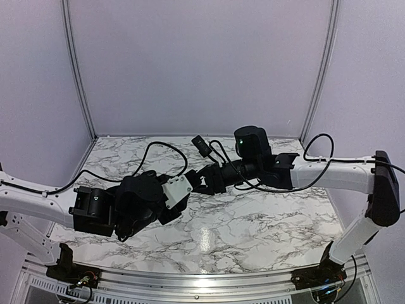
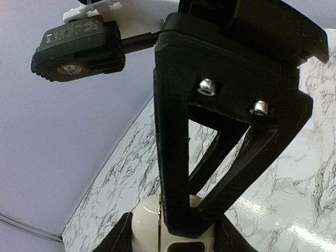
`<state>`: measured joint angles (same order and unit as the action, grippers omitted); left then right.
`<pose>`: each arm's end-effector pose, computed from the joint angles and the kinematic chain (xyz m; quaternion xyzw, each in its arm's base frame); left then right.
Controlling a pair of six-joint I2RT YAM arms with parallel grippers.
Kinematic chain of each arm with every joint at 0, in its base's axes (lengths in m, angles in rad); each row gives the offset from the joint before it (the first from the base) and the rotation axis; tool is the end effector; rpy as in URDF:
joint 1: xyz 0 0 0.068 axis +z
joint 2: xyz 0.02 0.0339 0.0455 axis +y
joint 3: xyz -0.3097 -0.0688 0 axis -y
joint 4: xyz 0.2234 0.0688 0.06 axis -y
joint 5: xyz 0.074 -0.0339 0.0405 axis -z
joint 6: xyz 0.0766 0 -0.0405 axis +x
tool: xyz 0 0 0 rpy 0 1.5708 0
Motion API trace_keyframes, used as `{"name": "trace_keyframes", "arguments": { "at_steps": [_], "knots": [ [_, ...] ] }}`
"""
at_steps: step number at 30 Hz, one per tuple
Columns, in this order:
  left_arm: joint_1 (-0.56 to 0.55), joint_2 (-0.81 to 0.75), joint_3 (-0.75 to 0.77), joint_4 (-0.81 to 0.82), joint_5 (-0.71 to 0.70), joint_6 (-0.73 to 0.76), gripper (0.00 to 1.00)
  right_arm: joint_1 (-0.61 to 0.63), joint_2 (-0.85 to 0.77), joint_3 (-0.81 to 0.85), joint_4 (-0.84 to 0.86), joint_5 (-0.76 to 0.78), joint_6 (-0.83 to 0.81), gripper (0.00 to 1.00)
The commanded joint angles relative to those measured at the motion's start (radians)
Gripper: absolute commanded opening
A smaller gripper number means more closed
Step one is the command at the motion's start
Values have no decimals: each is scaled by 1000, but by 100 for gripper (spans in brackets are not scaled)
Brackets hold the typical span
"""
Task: Insert the wireless bluetooth earbuds into the charging case
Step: Pass from the left arm to the right
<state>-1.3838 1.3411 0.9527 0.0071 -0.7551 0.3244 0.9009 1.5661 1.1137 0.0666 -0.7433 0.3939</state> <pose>0.1072 -0.2844 0.3377 0.4448 0.6615 0.0003 0.6037 0.1869 0.3195 0.3304 -0.3902 0.6974 0.5541 0.2333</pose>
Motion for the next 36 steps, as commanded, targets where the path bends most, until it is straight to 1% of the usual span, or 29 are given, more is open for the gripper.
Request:
{"name": "trace_keyframes", "arguments": {
  "at_steps": [1, 3, 6, 10, 14, 16, 17, 21, 23, 25, 26, 30, 31, 36],
  "knots": [
    [-9, 6, 24, 52, -35, 14, 26, 11, 17, 50, 35, -12, 4, 33],
    [-9, 10, 24, 56, -50, 19, 26, 14, 23, 51, 40, -19, 5, 30],
    [-9, 12, 25, 58, -55, 22, 27, 19, 33, 59, 39, -27, 5, 28],
    [-9, 8, 22, 67, -58, 27, 27, 21, 46, 64, 38, -36, 5, 29],
    [-10, 6, 18, 73, -63, 26, 27, 21, 52, 66, 35, -43, 3, 28],
    [-10, 2, 13, 85, -67, 29, 27, 21, 56, 67, 33, -49, 4, 31],
    [-9, -1, 12, 87, -66, 31, 28, 21, 57, 67, 32, -50, 3, 30],
    [-9, -3, 9, 91, -68, 32, 32, 21, 52, 76, 16, -37, -15, 18],
    [-9, -5, 6, 90, -71, 27, 39, 21, 49, 82, 1, -30, -30, 10],
    [-9, -13, 0, 88, -72, 20, 50, 20, 42, 84, -2, -26, -39, 5],
    [-9, -20, -5, 89, -70, 19, 62, 21, 37, 85, -4, -26, -45, 3],
    [-9, -67, -33, 78, -46, 4, 96, 10, 11, 83, -5, -20, -74, 0],
    [-8, -92, -43, 70, -31, -3, 99, 0, 2, 82, -4, -21, -81, 0],
    [9, -184, -91, 24, 57, -57, 99, -56, -58, 42, 10, -22, -119, 0]
  ]
}}
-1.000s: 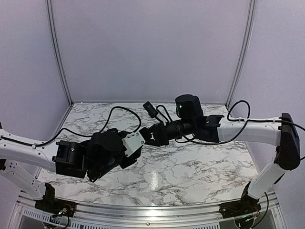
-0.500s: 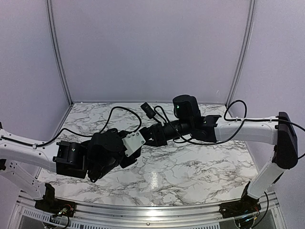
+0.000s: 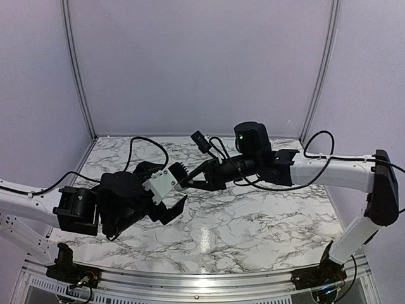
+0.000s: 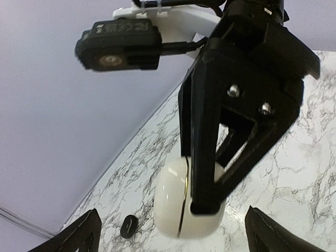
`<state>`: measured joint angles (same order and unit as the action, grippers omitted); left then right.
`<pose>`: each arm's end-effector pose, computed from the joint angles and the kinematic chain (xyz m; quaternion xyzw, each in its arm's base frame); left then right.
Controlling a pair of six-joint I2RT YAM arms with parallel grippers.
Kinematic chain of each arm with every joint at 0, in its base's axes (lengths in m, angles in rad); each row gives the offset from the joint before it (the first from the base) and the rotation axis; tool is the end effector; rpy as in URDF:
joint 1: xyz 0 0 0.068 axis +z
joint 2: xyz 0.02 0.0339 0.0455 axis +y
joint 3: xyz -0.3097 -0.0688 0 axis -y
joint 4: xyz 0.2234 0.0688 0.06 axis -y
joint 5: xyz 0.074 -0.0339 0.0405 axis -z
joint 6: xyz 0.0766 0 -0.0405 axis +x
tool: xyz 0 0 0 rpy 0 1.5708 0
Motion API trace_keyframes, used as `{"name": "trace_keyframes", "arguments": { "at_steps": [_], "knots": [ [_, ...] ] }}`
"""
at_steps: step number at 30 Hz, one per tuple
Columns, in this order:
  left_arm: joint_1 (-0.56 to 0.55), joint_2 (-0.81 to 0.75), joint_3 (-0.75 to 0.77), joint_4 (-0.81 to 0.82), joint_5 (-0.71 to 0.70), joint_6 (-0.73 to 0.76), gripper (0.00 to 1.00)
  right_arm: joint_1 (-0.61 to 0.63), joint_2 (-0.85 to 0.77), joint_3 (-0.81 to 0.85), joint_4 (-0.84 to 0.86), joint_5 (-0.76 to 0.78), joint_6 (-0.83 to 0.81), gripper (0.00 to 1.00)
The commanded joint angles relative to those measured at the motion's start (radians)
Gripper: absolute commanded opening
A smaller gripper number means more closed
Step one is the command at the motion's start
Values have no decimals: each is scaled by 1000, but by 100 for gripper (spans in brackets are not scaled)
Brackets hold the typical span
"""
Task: Insert the wireless bluetooth earbuds into the charging case
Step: Pass from the left arm to the right, then open the charging case.
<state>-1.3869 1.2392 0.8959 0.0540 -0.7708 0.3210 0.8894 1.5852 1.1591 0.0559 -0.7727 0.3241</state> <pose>0.1024 -0.2590 0.3508 0.4124 0.6575 -0.0219 0.6302 0.1933 0.3232 0.3388 -0.4176 0.6746 0.5538 0.2526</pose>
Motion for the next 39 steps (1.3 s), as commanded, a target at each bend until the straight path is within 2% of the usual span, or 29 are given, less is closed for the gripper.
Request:
{"name": "trace_keyframes", "arguments": {
  "at_steps": [1, 7, 11, 26, 39],
  "knots": [
    [23, -106, -42, -32, 106, -75, 99, -51, -90, -15, 23, 5, -66, 0],
    [188, -217, -41, -92, 489, -252, 99, -46, -146, -55, -4, -28, -241, 0],
    [246, -208, -1, -95, 634, -308, 99, -21, -164, -68, -25, -21, -318, 0],
    [287, -117, 61, -95, 686, -401, 96, 35, -159, -43, -80, -58, -394, 0],
    [351, -158, 45, -81, 666, -456, 91, 45, -168, -53, -91, -87, -418, 0]
  ]
}}
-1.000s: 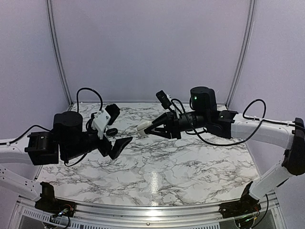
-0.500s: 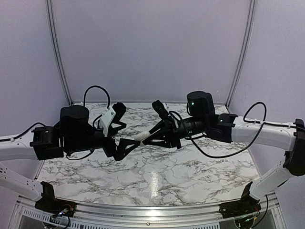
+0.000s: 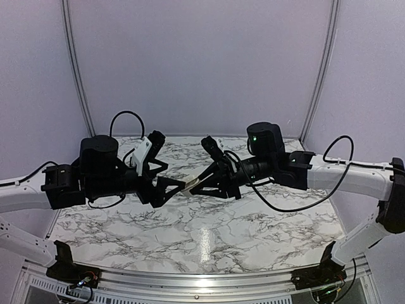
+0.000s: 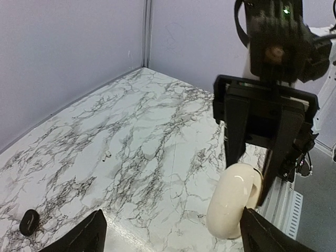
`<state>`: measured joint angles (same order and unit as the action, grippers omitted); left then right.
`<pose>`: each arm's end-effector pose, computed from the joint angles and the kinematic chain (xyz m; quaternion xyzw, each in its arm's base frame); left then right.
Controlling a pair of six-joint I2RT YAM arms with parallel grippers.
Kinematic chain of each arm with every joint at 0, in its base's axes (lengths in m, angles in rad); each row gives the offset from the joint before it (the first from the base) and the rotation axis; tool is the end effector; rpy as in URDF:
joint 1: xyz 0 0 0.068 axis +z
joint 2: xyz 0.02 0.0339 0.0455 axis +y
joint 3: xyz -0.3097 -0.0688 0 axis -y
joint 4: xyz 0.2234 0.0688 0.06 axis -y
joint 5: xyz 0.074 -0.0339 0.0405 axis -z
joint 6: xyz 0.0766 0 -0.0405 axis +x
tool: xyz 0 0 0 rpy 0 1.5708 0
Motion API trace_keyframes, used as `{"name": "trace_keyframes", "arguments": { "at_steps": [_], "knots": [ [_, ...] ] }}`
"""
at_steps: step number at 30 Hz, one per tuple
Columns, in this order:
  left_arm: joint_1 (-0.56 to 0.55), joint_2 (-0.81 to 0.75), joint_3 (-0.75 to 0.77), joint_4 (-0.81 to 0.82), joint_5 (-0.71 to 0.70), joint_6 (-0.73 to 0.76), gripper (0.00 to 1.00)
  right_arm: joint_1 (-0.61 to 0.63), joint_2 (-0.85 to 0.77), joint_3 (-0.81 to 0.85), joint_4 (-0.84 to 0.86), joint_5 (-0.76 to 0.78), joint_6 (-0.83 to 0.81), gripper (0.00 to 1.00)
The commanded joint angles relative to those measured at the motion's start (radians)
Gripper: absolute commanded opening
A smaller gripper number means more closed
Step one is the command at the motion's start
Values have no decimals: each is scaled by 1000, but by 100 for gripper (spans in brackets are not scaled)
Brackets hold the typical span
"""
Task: Insert the wireless bluetooth earbuds into the charging case
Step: Open the charging case.
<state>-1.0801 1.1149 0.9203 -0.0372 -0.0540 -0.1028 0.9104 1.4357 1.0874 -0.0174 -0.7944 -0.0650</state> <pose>0.1266 -0.2282 0.3727 0.3532 0.7000 -0.3283 0.5268 0.1580 0.2925 0.3549 -0.5497 0.5684 0.5051 0.3459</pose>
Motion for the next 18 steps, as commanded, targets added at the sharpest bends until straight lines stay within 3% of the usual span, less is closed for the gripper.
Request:
{"name": "trace_keyframes", "arguments": {
  "at_steps": [1, 10, 18],
  "knots": [
    [49, -38, 20, 13, -45, -36, 91, 24, -17, 19, -19, -68, -30, 0],
    [75, -60, -9, 28, -32, -50, 91, 23, -32, 7, 8, -74, -6, 0],
    [95, -247, -205, 267, -1, 21, 95, -15, -91, -61, 223, -77, 96, 0]
  ]
}}
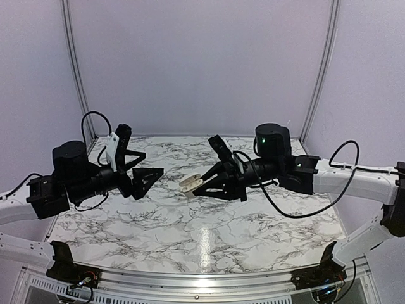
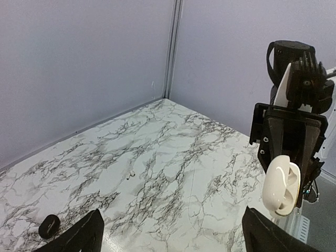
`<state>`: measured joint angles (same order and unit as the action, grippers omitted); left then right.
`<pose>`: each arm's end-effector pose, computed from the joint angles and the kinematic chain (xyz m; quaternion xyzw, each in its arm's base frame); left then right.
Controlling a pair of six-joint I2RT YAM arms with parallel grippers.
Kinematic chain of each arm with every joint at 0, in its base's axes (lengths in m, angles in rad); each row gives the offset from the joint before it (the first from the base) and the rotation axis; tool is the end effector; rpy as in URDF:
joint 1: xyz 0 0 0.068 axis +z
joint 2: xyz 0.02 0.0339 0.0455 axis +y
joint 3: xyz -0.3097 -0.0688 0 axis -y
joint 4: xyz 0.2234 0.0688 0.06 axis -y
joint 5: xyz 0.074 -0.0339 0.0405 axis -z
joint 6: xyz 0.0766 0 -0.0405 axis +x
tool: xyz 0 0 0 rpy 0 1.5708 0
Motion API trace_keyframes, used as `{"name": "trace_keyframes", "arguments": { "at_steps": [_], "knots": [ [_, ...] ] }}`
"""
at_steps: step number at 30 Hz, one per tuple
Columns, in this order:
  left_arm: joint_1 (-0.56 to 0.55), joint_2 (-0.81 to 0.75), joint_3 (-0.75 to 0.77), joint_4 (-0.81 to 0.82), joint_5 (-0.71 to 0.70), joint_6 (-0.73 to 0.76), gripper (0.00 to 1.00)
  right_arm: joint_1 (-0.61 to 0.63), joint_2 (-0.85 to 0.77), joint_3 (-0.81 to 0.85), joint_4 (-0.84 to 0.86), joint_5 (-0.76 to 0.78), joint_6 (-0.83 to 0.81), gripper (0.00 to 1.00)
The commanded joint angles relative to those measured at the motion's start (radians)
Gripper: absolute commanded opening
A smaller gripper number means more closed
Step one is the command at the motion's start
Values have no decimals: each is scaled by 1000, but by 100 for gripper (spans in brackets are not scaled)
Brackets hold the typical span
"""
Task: Insert the wireless bluetooth earbuds into the charging case
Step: Open the charging case, then pass from the right arm to the left
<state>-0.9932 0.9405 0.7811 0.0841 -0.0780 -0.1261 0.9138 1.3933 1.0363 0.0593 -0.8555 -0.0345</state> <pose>0.1238 -0.1790 0.3762 0.2837 0.6760 -0.3365 0.5910 0.1462 0.2842 0.3600 -0.5535 0.5384 0.5321 0.3474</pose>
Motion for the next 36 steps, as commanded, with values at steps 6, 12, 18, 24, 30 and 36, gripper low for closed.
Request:
{"name": "trace_keyframes", "arguments": {
  "at_steps": [6, 12, 18, 24, 30, 36],
  "knots": [
    [8, -73, -100, 211, 182, 109, 97, -24, -41, 4, 290, -11, 111, 0],
    [5, -14, -68, 271, 389, 159, 87, -21, -14, 10, 477, -12, 194, 0],
    [-5, 23, -47, 375, 411, 161, 74, -3, 23, 17, 573, 0, 236, 0],
    [-20, 57, -31, 462, 430, 152, 65, 16, 44, 19, 627, 17, 264, 0],
    [-30, 90, -12, 492, 433, 142, 56, 28, 58, 21, 662, 24, 289, 0],
    [-39, 115, -2, 515, 435, 132, 50, 34, 64, 16, 689, 47, 295, 0]
  ]
}}
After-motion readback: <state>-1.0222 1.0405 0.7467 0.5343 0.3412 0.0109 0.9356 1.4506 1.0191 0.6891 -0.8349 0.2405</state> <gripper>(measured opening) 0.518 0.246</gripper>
